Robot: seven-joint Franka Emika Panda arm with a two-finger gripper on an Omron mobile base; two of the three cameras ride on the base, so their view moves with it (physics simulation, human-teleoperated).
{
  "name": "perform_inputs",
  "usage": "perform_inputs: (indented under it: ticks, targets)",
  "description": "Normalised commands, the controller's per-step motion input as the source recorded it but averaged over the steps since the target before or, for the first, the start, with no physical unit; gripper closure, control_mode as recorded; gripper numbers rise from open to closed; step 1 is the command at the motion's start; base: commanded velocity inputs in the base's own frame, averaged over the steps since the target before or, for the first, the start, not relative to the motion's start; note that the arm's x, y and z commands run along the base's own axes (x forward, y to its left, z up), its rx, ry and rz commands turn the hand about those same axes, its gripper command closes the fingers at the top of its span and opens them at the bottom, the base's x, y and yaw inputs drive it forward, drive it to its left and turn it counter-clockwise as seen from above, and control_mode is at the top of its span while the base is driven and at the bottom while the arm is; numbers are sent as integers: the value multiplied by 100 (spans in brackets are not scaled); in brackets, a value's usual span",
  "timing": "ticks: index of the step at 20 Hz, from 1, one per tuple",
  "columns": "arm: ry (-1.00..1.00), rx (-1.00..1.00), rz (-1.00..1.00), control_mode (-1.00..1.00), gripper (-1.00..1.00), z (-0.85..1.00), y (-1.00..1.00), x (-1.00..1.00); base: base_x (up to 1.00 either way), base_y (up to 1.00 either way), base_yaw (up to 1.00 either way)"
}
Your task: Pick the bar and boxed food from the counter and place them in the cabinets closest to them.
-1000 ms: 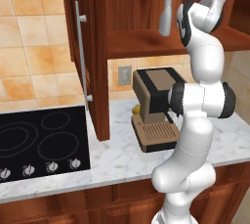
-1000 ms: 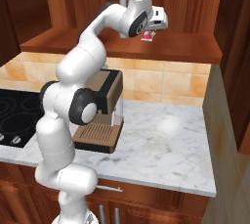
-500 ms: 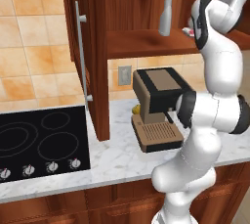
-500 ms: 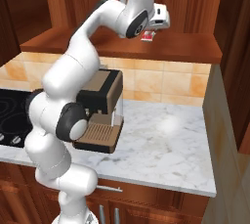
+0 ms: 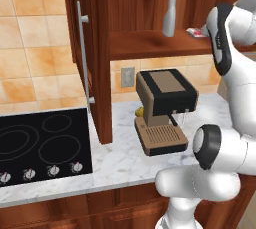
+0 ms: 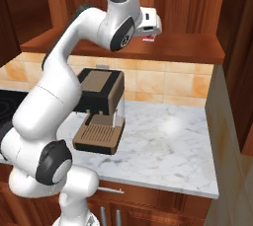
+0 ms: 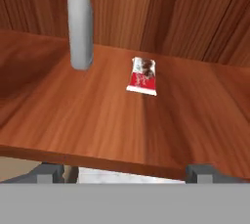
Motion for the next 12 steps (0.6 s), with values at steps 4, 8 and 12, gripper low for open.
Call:
perform_inputs:
  ticks: [4, 8, 12]
  targets:
    - [5, -13, 0, -100, -100, -2, 42, -100, 0, 0, 0]
    - [1, -11, 0, -100, -100, -30, 24, -100, 0, 0, 0]
    - [-1, -8, 0, -100, -100, -64, 7, -100, 0, 0, 0]
